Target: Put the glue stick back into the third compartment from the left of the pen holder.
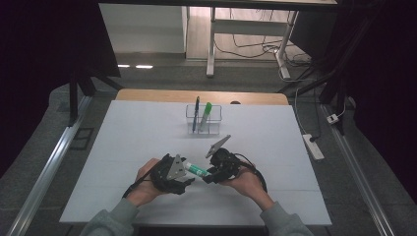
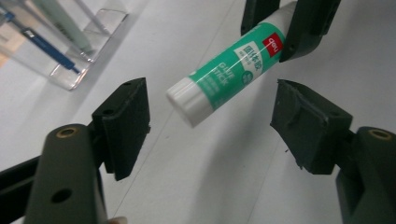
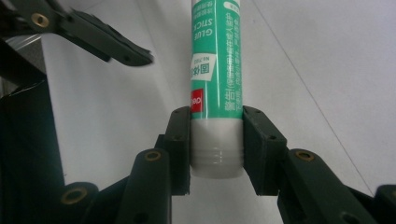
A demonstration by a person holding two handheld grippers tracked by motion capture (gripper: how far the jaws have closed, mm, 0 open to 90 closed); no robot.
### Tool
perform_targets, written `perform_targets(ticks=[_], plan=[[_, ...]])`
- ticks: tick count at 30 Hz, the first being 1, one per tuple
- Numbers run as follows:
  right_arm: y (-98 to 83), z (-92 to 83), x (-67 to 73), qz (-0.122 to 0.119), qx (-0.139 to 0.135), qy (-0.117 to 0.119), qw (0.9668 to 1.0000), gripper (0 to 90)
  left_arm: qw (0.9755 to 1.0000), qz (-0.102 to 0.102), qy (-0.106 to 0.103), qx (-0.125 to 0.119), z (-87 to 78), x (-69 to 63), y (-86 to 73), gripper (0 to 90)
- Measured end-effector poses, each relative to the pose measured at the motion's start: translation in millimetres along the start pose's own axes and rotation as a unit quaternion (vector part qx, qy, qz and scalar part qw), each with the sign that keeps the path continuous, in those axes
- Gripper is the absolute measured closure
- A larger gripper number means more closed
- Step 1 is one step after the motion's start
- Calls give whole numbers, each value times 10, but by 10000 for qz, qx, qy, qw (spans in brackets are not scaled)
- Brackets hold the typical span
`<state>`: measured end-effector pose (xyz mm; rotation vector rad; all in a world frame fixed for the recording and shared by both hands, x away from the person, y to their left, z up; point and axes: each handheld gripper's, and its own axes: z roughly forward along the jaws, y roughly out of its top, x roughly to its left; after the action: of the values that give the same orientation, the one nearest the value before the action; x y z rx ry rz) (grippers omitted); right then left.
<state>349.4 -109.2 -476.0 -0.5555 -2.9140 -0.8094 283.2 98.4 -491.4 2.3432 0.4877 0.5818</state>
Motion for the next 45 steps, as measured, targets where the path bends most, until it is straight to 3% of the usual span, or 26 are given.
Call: perform_targets(ticks=[8,13,18,24,28,34,39,45], plan=[[45,-24,72,-242,32,137,9996,652,9985,517,68,184,64,-91,45,334],[49,-29,81,-245,67,196,9995,652,9972,658,131,319,95,-106,40,404],[51,-71,68,-245,3,260,9994,652,9942,932,290,451,115,-140,32,488],[51,-142,87,-226,-146,273,9993,650,9921,1084,86,628,141,-151,2,584],[47,-238,96,-343,-533,233,9977,632,9932,1026,-219,497,154,-157,-22,643],[32,-332,96,-335,-959,21,9948,580,9962,760,-233,363,115,-105,-32,652],[1,-412,70,-153,-1479,-124,9888,502,9986,450,-188,221,93,-28,-74,652],[-56,-472,19,39,-2023,-416,9784,395,9997,196,-158,42,54,40,-114,653]])
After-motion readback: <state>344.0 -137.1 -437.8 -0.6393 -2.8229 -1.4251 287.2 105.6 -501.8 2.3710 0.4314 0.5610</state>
